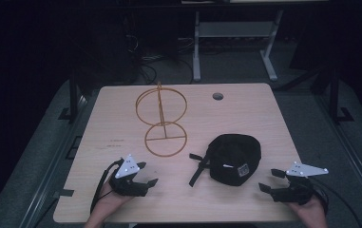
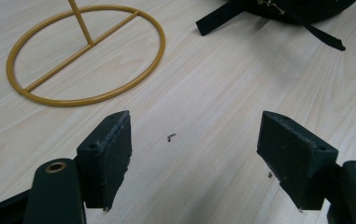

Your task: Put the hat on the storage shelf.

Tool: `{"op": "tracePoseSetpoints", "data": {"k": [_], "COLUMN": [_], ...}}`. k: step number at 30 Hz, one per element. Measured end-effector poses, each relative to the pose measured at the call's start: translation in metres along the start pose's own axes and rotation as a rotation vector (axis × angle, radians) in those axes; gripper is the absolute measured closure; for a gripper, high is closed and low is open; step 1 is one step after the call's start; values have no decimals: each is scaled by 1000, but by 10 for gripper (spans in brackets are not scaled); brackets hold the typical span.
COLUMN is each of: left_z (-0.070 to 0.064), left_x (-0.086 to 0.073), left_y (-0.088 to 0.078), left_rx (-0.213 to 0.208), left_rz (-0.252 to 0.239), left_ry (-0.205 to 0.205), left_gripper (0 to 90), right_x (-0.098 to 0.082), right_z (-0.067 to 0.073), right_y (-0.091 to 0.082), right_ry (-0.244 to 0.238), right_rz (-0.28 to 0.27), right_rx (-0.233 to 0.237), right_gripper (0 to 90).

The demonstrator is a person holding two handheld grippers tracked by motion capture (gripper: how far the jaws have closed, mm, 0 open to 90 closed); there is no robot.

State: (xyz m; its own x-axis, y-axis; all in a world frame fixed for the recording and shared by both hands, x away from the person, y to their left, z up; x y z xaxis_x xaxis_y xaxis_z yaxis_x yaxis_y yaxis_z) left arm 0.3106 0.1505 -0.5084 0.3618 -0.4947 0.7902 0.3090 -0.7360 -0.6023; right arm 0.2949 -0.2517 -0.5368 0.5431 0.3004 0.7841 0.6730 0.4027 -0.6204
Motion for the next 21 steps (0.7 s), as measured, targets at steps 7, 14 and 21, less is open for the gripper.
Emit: {"op": "tracePoseSetpoints", "data": {"k": [7, 14, 21], "left_z": [-2, -9, -19], "left_x": [0, 8, 18], "left_y": [1, 3, 10], "left_rx": [-16, -50, -87], "left_rz": [-1, -12, 6], "left_ry": [-8, -18, -7], "left_gripper": [253, 236, 205], "right_x": [1, 3, 3], "right_z": [-3, -1, 1], "right_y": [-1, -2, -3], "right_ry": [2, 9, 3], "right_rz": [-7, -9, -13], "right_rx": [2, -6, -4], "right_gripper": [186, 186, 186]}}
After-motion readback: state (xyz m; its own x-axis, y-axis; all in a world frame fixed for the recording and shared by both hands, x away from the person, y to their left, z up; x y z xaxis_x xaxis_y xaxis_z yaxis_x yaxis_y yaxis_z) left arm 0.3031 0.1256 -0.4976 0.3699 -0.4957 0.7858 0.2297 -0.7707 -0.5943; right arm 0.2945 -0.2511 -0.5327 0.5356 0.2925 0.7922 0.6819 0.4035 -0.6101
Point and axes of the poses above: each handheld gripper's, and its own axes: y roughly forward along the jaws, x roughly out of its top, z roughly to its left, the point moved 10 cm from there along y, roughly forward along the jaws, and after that the axes turned 13 degrees about -x, right-handed, at the moved point
